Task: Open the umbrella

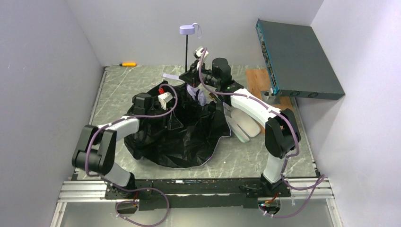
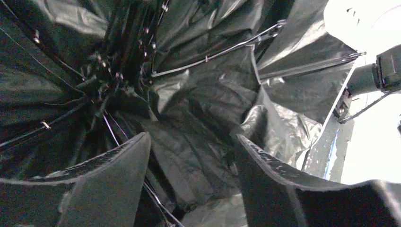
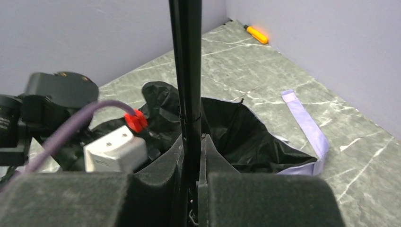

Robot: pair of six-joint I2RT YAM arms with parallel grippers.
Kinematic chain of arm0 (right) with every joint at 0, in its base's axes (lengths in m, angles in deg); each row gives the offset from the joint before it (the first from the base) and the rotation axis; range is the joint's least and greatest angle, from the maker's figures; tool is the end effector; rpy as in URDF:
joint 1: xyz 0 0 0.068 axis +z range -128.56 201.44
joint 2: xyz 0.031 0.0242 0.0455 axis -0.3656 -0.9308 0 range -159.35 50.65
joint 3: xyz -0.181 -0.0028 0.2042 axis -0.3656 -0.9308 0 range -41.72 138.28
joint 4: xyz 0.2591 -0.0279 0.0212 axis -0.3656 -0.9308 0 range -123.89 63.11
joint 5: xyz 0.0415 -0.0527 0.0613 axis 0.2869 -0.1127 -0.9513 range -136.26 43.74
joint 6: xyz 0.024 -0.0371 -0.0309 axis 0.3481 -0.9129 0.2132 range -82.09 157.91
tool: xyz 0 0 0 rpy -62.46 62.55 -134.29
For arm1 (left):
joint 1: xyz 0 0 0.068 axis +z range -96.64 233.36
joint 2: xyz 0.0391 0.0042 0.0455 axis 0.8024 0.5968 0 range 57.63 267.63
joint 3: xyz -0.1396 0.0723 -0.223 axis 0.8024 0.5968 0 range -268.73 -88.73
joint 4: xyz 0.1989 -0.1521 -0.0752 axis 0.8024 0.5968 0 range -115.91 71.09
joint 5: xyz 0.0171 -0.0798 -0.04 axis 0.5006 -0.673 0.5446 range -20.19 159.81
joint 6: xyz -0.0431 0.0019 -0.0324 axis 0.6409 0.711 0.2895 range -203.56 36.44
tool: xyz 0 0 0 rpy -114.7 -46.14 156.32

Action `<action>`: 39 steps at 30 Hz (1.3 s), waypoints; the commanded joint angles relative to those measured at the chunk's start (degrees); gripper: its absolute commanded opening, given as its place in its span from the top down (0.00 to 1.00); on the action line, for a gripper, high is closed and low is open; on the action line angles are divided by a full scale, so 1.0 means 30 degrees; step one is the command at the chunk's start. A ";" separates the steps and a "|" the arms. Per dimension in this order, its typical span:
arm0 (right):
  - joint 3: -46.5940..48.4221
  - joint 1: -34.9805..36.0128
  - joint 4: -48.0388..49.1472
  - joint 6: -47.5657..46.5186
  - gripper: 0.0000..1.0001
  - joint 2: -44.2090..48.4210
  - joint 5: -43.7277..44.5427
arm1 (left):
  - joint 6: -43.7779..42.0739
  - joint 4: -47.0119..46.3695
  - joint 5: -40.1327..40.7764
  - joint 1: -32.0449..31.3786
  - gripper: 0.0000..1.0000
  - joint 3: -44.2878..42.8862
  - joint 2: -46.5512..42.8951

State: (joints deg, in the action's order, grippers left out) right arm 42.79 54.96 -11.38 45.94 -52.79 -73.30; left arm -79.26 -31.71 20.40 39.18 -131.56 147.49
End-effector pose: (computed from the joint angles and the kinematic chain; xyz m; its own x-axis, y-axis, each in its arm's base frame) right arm 0.3564 0.2554 0.3413 -0.1710 0.0361 -0.9846 -0.8547 0.4916 0.1664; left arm 0.2874 -0.1006 0.1751 -0.6905 0.1241 -0.7126 0.6633 0.5016 -0.5554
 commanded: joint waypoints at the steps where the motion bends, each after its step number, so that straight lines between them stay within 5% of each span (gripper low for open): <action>1: 0.0833 -0.0328 0.3426 0.0442 1.00 0.1091 -0.2009 | -0.0130 -0.0921 -0.1202 0.0535 0.20 0.1013 -0.3887; 6: 0.0039 0.0049 0.3249 0.0166 0.98 0.1631 -0.2864 | -0.2745 0.0519 -0.0904 0.0585 0.15 -0.1089 -0.8389; 11: 0.0054 0.0280 0.3238 -0.0192 0.95 0.1446 -0.3776 | -0.2754 0.0527 -0.0081 0.1237 0.15 -0.4341 -0.9551; 20: 0.0005 0.1037 0.3309 -0.1371 0.93 0.1114 -0.4625 | -0.0950 -0.0602 0.1745 0.1530 0.19 -0.9800 -0.6517; 25: 0.0187 0.1290 0.3179 -0.1579 0.92 0.0877 -0.4608 | 0.0654 -0.2656 0.0700 0.1480 0.29 -1.0697 -0.4885; 36: 0.0445 0.1513 0.2549 -0.1828 0.92 0.0601 -0.4184 | 0.2064 -0.4393 -0.0655 0.0668 0.32 -0.9952 -0.3810; 39: 0.0533 0.1570 0.2317 -0.1965 0.91 0.0592 -0.4197 | 0.1773 -0.3970 -0.0213 0.0375 0.43 -1.0299 -0.3611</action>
State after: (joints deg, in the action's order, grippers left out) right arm 42.04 59.22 -7.62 41.22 -51.78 -85.52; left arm -74.78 -41.04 20.60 41.54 -161.57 136.78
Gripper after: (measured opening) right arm 0.089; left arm 0.634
